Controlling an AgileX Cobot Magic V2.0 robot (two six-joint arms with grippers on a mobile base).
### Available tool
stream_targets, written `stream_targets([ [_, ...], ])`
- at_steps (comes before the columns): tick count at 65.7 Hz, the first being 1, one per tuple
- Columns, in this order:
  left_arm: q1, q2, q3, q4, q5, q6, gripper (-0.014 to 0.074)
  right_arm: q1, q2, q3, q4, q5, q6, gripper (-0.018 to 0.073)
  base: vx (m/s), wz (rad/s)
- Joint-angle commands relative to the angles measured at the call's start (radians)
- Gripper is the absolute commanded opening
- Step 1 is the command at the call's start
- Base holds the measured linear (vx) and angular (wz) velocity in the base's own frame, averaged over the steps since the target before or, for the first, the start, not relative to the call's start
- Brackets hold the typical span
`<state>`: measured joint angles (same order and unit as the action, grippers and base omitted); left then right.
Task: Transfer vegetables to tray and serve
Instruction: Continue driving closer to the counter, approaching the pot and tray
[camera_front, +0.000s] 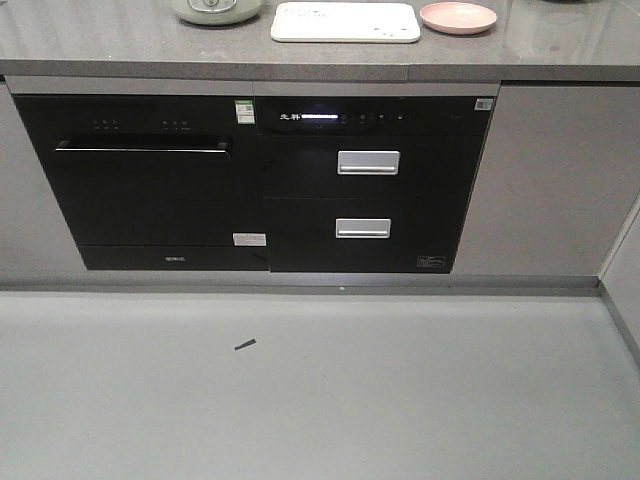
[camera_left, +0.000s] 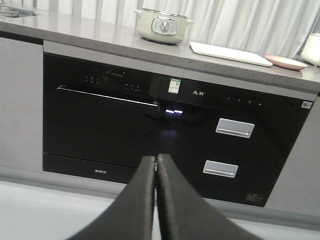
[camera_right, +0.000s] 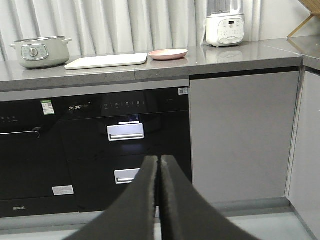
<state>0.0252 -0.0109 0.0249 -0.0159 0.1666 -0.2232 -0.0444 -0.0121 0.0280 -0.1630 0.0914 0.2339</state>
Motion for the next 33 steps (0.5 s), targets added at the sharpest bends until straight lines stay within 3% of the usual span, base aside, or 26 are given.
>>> stream_targets([
  [1,0.004,-0.002,0.027,-0.001,-0.072,-0.007,-0.0006,-0.005,-0.007,0.016,-0.013,-0.077,-0.003,-0.0002,0.11,-0.03],
  [33,0.004,-0.002,0.027,-0.001,-0.072,-0.007,-0.0006,-0.005,-0.007,0.016,-0.013,-0.077,-0.003,-0.0002,0.10,-0.03],
])
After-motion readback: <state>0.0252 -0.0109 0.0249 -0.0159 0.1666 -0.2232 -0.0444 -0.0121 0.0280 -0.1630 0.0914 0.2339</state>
